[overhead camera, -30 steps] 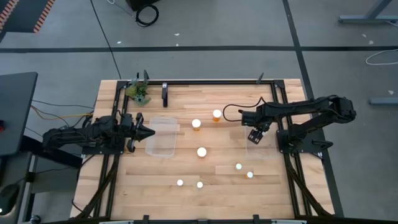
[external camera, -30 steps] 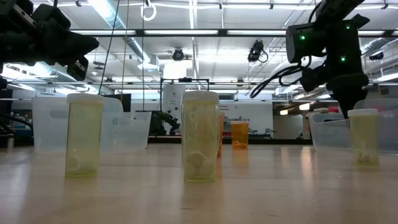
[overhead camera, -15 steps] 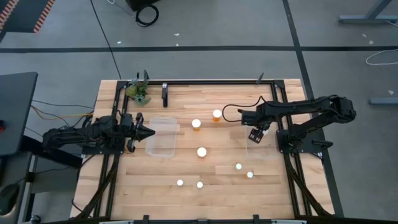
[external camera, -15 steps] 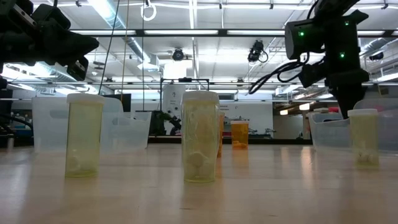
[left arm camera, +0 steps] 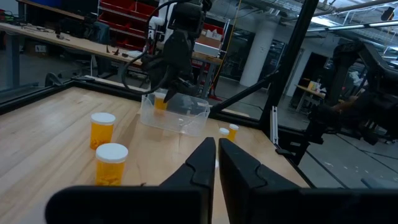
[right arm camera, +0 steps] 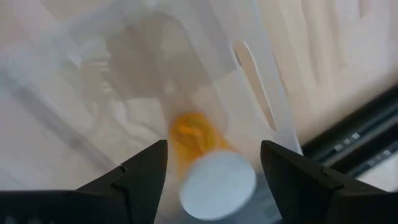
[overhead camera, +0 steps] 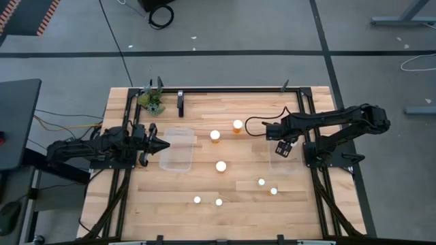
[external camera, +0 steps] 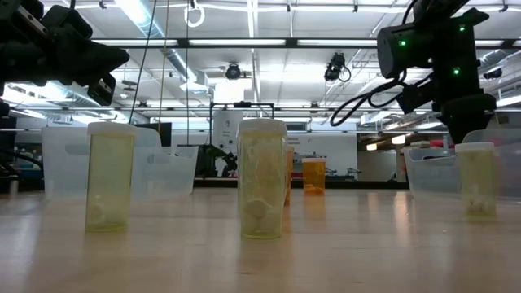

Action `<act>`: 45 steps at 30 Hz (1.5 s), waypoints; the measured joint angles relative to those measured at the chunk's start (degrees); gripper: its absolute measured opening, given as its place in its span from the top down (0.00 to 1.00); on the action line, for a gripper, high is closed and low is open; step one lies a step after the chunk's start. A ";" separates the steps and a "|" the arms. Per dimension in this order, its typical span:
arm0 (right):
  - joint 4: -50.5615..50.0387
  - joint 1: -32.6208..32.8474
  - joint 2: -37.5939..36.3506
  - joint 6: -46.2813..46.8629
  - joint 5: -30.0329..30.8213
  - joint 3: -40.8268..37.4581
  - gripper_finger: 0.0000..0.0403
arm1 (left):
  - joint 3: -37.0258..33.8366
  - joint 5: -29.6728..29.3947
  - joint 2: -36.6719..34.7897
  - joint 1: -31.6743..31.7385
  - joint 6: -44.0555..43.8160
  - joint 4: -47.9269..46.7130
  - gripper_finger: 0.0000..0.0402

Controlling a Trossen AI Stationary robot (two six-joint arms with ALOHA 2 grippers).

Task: Pick and place medicine bottles into bin by pill shape (circle, oval)
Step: Put the top right large orange pill bottle into the right transparent bin

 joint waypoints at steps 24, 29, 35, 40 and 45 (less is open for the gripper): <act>2.31 4.03 17.05 -3.63 -0.91 24.03 0.34 | -0.01 -0.02 0.00 -0.01 0.00 0.00 0.92; 1.84 4.13 23.87 -8.03 -0.26 32.84 0.34 | -0.01 0.00 0.00 0.00 0.00 0.00 0.91; 1.66 4.06 31.90 -14.63 0.47 42.28 0.34 | -0.01 -0.02 0.00 0.00 0.00 0.00 0.93; 1.39 2.17 35.25 -18.87 0.04 47.14 0.34 | 0.00 -0.02 0.00 -0.01 0.00 0.00 0.93; 2.76 0.06 36.58 -22.12 -0.86 49.86 0.34 | -0.01 -0.02 0.00 -0.01 0.00 0.00 0.91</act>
